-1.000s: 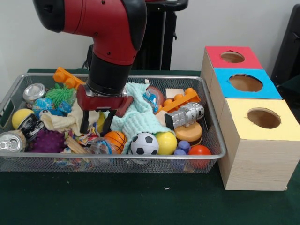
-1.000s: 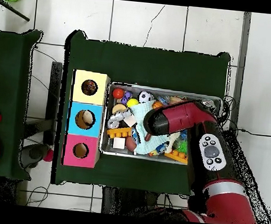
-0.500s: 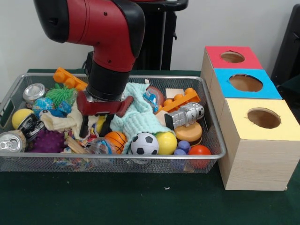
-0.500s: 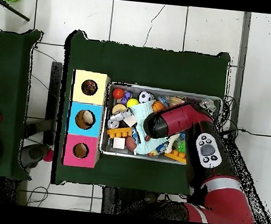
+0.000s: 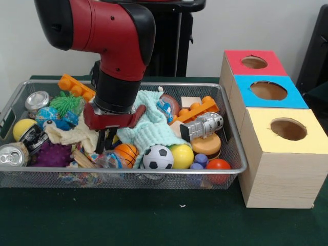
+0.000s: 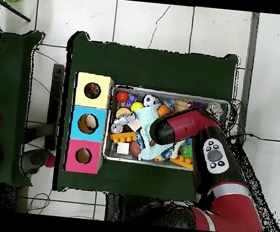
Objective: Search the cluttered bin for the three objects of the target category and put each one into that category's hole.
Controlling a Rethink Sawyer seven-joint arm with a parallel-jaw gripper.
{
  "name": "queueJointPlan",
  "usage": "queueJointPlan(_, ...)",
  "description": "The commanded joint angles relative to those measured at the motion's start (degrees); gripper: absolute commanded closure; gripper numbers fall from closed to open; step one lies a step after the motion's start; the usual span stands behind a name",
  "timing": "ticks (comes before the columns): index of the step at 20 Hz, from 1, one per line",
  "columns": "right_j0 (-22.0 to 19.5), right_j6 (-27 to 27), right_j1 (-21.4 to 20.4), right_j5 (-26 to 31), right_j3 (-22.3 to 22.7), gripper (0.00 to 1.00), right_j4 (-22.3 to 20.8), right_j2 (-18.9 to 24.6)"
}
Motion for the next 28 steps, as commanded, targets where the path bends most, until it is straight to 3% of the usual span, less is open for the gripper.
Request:
queueJointPlan(1, -1.21, -0.69, 2.33, -3.35, 0.48, 1.00, -1.65, -0.08)
queueJointPlan(6, -2.93, -0.40, -0.26, -2.37, 3.72, 1.00, 3.25, 2.36)
queueJointPlan(11, -7.81, -2.80, -4.90, 3.35, 9.52, 1.00, 14.35, 9.01)
queueJointPlan(18, -11.27, -2.70, -8.58, 11.01, 12.47, 1.00, 27.80, 14.70)
queueJointPlan(28, -12.73, -0.97, -11.06, 9.59, 15.19, 1.00, 34.76, 16.90)
